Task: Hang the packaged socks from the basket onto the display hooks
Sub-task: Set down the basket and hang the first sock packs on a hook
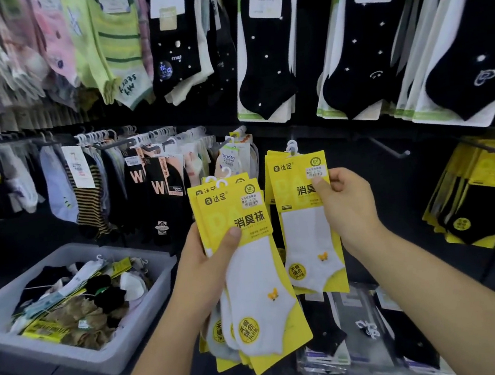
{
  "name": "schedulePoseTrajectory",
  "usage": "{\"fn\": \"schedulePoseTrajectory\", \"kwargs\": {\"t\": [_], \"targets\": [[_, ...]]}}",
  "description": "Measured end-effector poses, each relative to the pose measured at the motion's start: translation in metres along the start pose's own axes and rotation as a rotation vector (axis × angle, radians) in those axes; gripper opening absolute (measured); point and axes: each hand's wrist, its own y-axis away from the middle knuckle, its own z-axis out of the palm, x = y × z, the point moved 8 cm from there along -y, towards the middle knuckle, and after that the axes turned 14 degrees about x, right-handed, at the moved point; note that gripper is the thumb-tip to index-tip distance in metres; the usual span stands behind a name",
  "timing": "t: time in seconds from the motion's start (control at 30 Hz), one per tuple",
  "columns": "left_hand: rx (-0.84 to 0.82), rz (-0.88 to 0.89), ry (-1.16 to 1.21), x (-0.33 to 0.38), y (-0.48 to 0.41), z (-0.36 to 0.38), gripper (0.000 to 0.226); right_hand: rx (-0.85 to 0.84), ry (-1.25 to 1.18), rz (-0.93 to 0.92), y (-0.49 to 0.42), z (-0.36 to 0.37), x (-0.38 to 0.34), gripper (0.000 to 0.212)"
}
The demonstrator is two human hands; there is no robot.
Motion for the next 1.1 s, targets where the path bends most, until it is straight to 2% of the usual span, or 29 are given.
{"fn": "schedulePoseTrajectory", "kwargs": {"t": [0.23, 0.33, 0.4, 0.47, 0.57, 0.63, 0.77, 0.83, 0.93, 1.03, 1.1], "targets": [[-0.090, -0.044, 0.030, -0.005, 0.005, 0.011, 0.037, 0.049, 0.051, 0.045, -0.009, 0.005, 0.019, 0.010], [-0.095, -0.057, 0.030, -0.009, 0.005, 0.011, 0.052, 0.104, 0.117, 0.080, -0.004, -0.005, 0.023, 0.020], [-0.089, -0.053, 0.029, -0.009, 0.004, 0.011, 0.062, 0.148, 0.222, -0.035, 0.008, -0.014, 0.013, 0.025], [-0.075, -0.032, 0.020, -0.007, 0.004, 0.011, 0.064, 0.065, 0.200, -0.134, 0.031, -0.008, 0.000, 0.026], [-0.030, 0.000, 0.019, -0.002, 0.006, 0.013, 0.066, -0.227, 0.094, -0.049, 0.066, 0.019, -0.007, 0.036], [-0.012, 0.009, 0.012, -0.001, 0.009, 0.015, 0.070, -0.324, 0.117, -0.023, 0.077, 0.030, -0.009, 0.035], [-0.005, -0.071, 0.078, -0.010, 0.013, 0.019, 0.074, -0.281, 0.009, 0.061, 0.071, 0.024, -0.006, 0.017], [-0.026, -0.111, 0.102, -0.013, 0.015, 0.020, 0.078, -0.262, -0.040, 0.172, 0.068, 0.019, 0.005, 0.019], [-0.044, -0.086, 0.050, -0.013, 0.015, 0.017, 0.072, -0.300, -0.091, 0.295, 0.068, 0.016, 0.015, 0.025], [-0.060, -0.035, -0.035, -0.011, 0.014, 0.016, 0.056, -0.250, -0.162, 0.231, 0.053, 0.008, -0.004, 0.028], [-0.072, -0.009, -0.064, -0.009, 0.014, 0.016, 0.052, -0.244, -0.111, 0.132, 0.039, 0.007, -0.023, 0.019]]}}
